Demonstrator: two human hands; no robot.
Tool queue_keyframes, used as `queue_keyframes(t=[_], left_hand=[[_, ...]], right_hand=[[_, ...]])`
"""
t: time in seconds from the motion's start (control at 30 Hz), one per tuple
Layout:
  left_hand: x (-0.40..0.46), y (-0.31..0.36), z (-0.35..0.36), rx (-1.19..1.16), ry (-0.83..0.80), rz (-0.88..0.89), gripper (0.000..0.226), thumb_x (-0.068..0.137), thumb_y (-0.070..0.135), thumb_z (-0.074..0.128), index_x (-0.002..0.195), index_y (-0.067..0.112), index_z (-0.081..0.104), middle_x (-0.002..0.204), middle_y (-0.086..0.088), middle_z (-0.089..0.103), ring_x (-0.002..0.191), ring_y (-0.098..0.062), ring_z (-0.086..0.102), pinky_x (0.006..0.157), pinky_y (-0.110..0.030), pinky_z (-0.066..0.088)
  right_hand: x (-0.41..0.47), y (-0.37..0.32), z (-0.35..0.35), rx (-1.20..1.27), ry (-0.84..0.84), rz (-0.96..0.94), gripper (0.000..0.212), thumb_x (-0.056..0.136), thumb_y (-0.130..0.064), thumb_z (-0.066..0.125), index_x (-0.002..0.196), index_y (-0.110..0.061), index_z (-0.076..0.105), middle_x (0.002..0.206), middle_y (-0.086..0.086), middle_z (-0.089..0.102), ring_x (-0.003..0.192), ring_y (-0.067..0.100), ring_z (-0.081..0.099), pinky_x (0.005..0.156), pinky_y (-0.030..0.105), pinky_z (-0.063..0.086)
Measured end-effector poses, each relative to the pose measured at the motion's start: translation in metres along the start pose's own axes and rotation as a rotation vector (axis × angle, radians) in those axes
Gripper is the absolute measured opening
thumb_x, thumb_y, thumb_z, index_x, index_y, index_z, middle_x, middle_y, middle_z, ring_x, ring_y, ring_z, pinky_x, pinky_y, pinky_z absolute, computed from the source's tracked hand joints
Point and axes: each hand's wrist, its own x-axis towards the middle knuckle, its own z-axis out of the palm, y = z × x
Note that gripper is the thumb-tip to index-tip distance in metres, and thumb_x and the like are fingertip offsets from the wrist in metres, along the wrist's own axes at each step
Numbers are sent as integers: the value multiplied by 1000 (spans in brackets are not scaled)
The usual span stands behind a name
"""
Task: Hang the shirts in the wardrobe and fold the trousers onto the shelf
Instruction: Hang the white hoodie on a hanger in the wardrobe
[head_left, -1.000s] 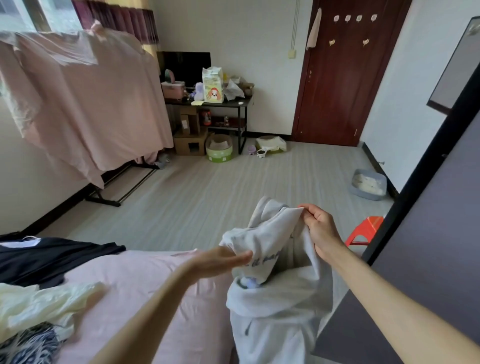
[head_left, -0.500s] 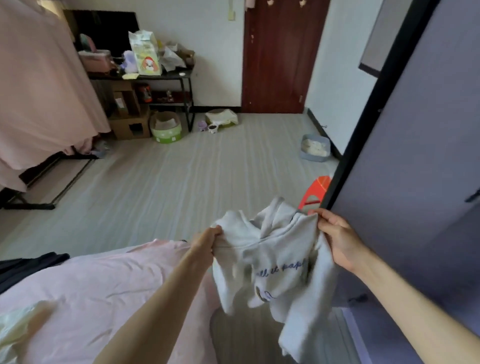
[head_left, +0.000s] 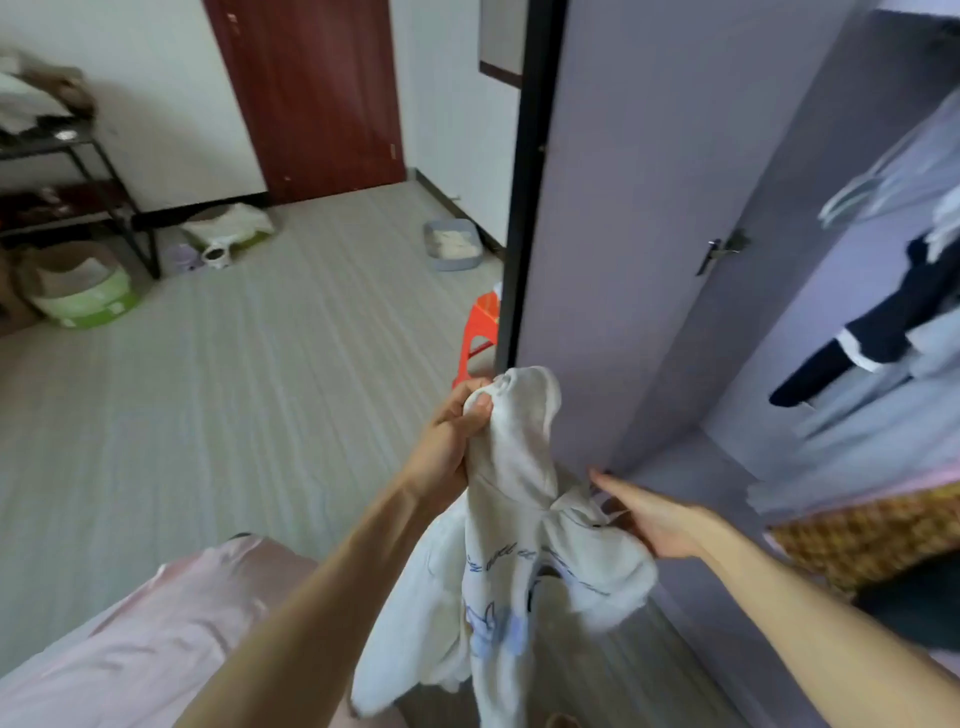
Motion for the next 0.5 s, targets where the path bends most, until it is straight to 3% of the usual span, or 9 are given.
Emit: queue_keyframes(t=[0.13, 0.23, 0.3, 0.4, 0.5], left_hand=[[17, 1, 43, -15, -138, 2, 14, 96, 11, 38, 96, 11, 53, 81, -3, 63, 72, -12, 60, 66, -22, 52], [25, 2, 76, -29, -239, -5, 14, 96, 12, 39, 94, 12, 53, 78, 1, 66, 72, -11, 62, 67, -22, 53], [29, 2, 91, -10, -295, -4, 15, 96, 13, 40, 93, 14, 54, 78, 3, 67, 72, -10, 63, 68, -22, 53], [40, 1, 110, 58, -298, 11, 18, 98, 14, 39, 91, 16, 55, 77, 3, 64, 70, -9, 60, 66, -22, 51], [59, -1, 122, 210, -176, 72, 21, 99, 11, 39, 84, 18, 52, 74, 3, 54, 68, -7, 50, 64, -21, 43]], right_hand=[[-8, 21, -2, 168, 28, 54, 77, 78, -53, 63, 129, 2, 50, 138, 22, 45, 128, 34, 44, 108, 45, 35], [-12, 29, -14, 330, 29, 50, 77, 79, -61, 60, 128, -1, 54, 135, 18, 51, 127, 32, 46, 108, 42, 36], [-18, 29, -21, 374, 51, 23, 65, 82, -60, 57, 117, -4, 62, 123, 15, 61, 118, 29, 55, 100, 37, 42], [-26, 28, -41, 363, 257, -77, 16, 91, -22, 53, 90, -9, 60, 86, 12, 58, 78, 23, 56, 71, 28, 45], [-42, 23, -75, 447, 506, -247, 20, 94, -3, 42, 78, -8, 51, 69, 13, 53, 61, 20, 52, 48, 28, 50]])
